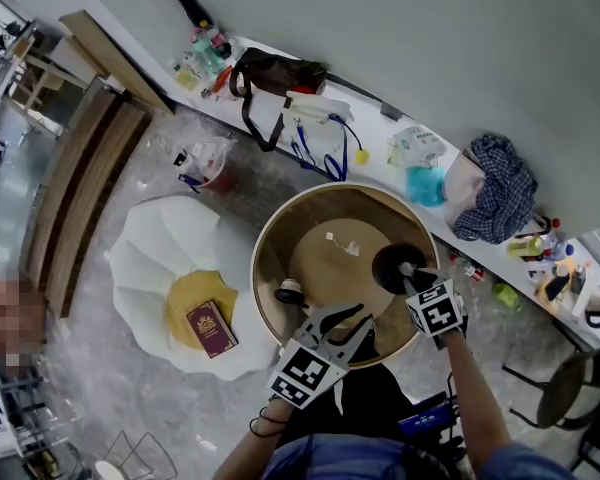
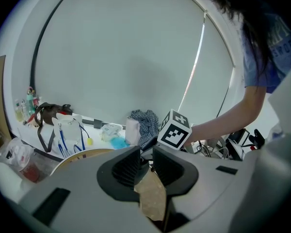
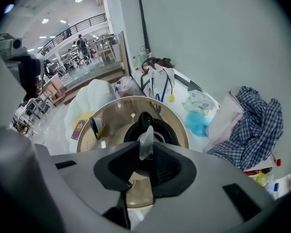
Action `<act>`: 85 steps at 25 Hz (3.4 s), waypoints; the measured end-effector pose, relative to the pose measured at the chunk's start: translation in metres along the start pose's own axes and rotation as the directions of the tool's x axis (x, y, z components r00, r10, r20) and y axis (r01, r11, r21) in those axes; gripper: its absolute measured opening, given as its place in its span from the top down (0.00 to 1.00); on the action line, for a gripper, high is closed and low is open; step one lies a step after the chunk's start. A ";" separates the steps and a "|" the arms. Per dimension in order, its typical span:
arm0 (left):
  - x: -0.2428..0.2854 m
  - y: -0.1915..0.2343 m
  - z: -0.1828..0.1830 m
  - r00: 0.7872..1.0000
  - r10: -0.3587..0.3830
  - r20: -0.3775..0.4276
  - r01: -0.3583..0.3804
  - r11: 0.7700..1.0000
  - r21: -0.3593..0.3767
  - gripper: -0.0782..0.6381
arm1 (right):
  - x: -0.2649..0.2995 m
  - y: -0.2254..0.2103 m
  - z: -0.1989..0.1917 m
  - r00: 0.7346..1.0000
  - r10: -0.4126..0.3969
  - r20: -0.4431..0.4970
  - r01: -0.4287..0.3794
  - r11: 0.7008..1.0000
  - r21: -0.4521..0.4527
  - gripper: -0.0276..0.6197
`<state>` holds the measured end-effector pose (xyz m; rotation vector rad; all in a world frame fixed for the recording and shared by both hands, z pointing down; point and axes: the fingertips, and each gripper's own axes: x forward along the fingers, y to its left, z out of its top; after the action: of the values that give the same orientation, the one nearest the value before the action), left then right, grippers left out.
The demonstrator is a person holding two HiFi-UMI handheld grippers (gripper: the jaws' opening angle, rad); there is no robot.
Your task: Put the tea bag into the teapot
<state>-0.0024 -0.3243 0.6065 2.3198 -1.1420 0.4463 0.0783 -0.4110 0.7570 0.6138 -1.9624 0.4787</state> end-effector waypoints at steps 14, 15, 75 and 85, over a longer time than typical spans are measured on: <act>-0.028 -0.006 0.006 0.999 0.009 0.037 -0.009 1.000 0.002 0.79 | -0.046 0.017 0.023 0.992 -0.016 0.127 0.002 0.994 0.111 0.76; -0.030 -0.008 0.006 0.999 0.006 0.039 -0.006 1.000 0.005 0.79 | -0.052 0.019 0.025 0.990 -0.016 0.142 0.000 0.993 0.115 0.76; -0.263 -0.168 -0.040 0.964 -0.152 0.219 0.128 0.985 0.116 0.79 | -0.345 0.310 -0.056 0.823 -0.191 0.534 0.009 0.946 0.325 0.87; -0.279 -0.262 -0.091 0.974 -0.099 0.205 0.077 0.991 0.112 0.79 | -0.381 0.334 -0.159 0.819 -0.177 0.545 -0.013 0.946 0.325 0.88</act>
<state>0.0371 0.0399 0.4639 2.5455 -1.1292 0.2356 0.1350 0.0268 0.4610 1.1523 -2.4288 0.6108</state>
